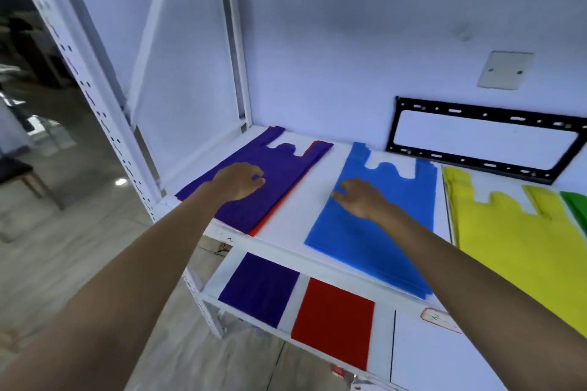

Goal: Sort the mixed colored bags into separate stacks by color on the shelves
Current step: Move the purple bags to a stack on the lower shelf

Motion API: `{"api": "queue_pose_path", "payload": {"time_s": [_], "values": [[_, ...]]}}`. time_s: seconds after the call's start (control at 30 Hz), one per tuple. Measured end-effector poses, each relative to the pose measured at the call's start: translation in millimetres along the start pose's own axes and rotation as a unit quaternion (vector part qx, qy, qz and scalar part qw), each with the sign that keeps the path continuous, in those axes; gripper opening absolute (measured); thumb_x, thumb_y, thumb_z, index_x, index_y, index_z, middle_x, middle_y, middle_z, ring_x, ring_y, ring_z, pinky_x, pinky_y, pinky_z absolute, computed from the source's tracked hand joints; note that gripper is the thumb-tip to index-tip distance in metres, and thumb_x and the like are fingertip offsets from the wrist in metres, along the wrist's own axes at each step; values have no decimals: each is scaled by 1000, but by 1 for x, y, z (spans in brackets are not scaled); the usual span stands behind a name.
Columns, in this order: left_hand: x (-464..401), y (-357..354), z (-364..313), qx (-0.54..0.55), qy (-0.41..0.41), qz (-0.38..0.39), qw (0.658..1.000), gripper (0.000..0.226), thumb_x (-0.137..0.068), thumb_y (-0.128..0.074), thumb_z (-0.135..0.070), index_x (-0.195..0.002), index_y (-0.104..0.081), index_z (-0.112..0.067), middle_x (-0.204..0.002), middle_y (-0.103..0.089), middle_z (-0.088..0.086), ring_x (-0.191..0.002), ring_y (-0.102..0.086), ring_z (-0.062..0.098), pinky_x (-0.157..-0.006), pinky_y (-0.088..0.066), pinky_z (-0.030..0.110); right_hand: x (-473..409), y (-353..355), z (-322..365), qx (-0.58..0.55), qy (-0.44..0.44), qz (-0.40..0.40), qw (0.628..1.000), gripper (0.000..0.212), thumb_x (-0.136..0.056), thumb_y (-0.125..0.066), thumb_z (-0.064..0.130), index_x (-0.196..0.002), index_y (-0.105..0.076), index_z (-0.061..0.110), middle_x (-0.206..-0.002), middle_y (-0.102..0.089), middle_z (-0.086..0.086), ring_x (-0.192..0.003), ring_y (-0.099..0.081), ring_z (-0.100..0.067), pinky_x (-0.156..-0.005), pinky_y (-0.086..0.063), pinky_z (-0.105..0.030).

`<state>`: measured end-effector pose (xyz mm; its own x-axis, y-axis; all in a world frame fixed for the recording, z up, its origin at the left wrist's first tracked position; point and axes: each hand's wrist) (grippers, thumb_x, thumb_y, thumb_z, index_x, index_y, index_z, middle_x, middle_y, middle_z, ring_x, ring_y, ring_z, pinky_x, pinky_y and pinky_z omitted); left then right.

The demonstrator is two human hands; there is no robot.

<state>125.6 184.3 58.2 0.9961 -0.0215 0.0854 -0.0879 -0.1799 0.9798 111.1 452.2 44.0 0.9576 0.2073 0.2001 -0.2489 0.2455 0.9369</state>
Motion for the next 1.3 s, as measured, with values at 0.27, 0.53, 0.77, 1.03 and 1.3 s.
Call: {"api": "queue_pose_path", "payload": {"time_s": [0.27, 0.53, 0.77, 1.03, 1.3], "values": [[-55, 6, 105, 5, 31, 1, 1000, 43, -99, -40, -39, -134, -53, -19, -138, -54, 6, -124, -52, 26, -104, -41, 39, -76, -40, 87, -23, -5, 13, 1000, 43, -96, -42, 42, -117, -58, 8, -125, -57, -11, -114, -56, -31, -95, -45, -39], [-126, -5, 192, 46, 20, 43, 998, 43, -98, -43, -39, -134, -52, -16, -140, -54, 6, -126, -52, 28, -108, -42, 39, -115, -93, 146, -44, -151, -80, 984, 36, -96, -46, 38, -101, -63, 7, -108, -66, -10, -98, -63, -27, -71, -42, -30], [-170, -22, 227, 43, 2, 69, 997, 42, -97, -40, -35, -134, -51, -17, -141, -53, 6, -126, -51, 28, -101, -41, 36, -127, -109, 173, -145, -307, -97, 936, 65, -83, -70, 36, -130, -42, 2, -127, -50, -16, -114, -56, -33, -88, -50, -39], [-182, -39, 219, 17, -35, 20, 999, 37, -97, -41, -26, -128, -57, -14, -129, -61, 8, -116, -56, 29, -95, -42, 36, -124, -109, 171, -178, -345, -150, 909, 27, -89, -65, 23, -107, -58, 4, -99, -65, -11, -76, -53, -21, -65, -42, -30], [-188, -37, 208, 72, -66, -12, 995, 31, -95, -42, -19, -112, -65, -7, -110, -69, 9, -97, -63, 26, -77, -46, 31, -113, -104, 152, -236, -367, -179, 882, 16, -89, -57, 19, -84, -59, 4, -80, -59, -9, -65, -52, -20, -52, -39, -25]]}}
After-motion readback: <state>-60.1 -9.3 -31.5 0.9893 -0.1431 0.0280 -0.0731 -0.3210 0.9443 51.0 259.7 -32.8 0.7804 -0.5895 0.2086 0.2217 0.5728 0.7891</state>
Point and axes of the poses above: each hand's wrist, its own x-axis away from the middle knuckle, its own y-axis out of the back of the hand, z = x × y
